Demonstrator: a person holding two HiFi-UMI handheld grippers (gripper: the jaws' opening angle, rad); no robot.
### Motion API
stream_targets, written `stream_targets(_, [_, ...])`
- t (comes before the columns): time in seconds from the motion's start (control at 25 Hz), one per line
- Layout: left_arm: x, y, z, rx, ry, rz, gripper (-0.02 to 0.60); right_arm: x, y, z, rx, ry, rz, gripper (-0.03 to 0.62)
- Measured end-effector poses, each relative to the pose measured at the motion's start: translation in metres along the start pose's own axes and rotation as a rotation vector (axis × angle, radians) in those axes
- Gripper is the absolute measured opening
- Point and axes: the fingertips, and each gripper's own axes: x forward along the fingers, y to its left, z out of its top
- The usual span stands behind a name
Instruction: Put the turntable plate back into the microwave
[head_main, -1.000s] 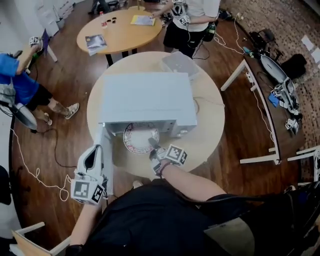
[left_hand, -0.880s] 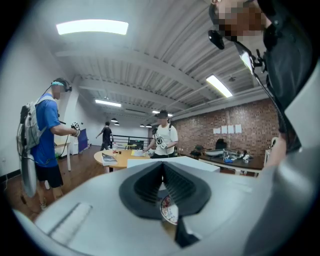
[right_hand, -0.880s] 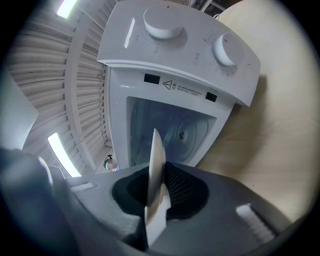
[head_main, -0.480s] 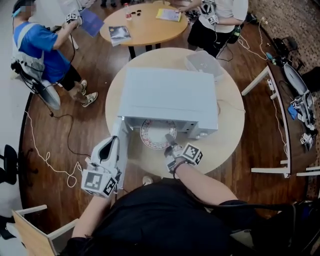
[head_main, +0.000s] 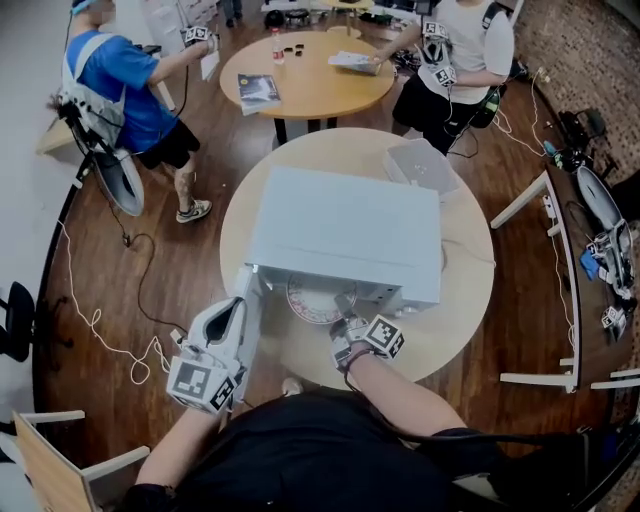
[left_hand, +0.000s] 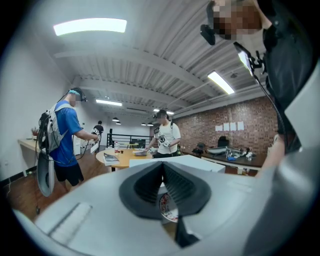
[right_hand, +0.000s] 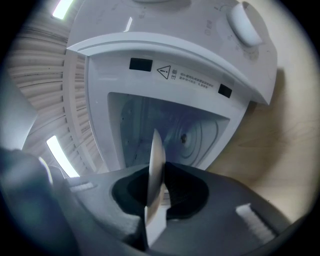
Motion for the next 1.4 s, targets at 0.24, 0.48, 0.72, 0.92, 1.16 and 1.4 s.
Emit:
stream_targets(0.24, [0.010, -0.002, -0.003, 0.002, 0.010, -0.011, 0.005, 0.001, -0.006, 0.006, 0.003, -0.005, -0.007, 0.034])
stream_targets(0.48, [0.006, 0.009, 0.012, 0.008, -0.020, -0.004, 0.005, 0.013, -0.002, 0.006, -0.011, -0.025, 0.004, 0.034])
stream_targets(0.72, [0.020, 0.009, 0.009, -0.023, -0.006, -0.003, 0.005, 0.017, 0.003, 0.014, 0.013, -0.021, 0.000, 0.034])
stream_targets(0.92, [0.022, 0.008, 0.011, -0.020, 0.003, -0.005, 0.005, 0.020, 0.003, 0.012, 0.027, -0.023, 0.005, 0.034])
stream_targets(1.16, [0.024, 0.001, 0.008, -0.020, 0.007, -0.008, 0.005, 0.022, 0.000, 0.022, 0.020, -0.036, 0.000, 0.034])
stream_targets(1.4, [0.021, 0.007, 0.011, -0.021, 0.005, 0.004, 0.005, 0.028, -0.002, 0.028, 0.023, -0.062, -0.001, 0.034])
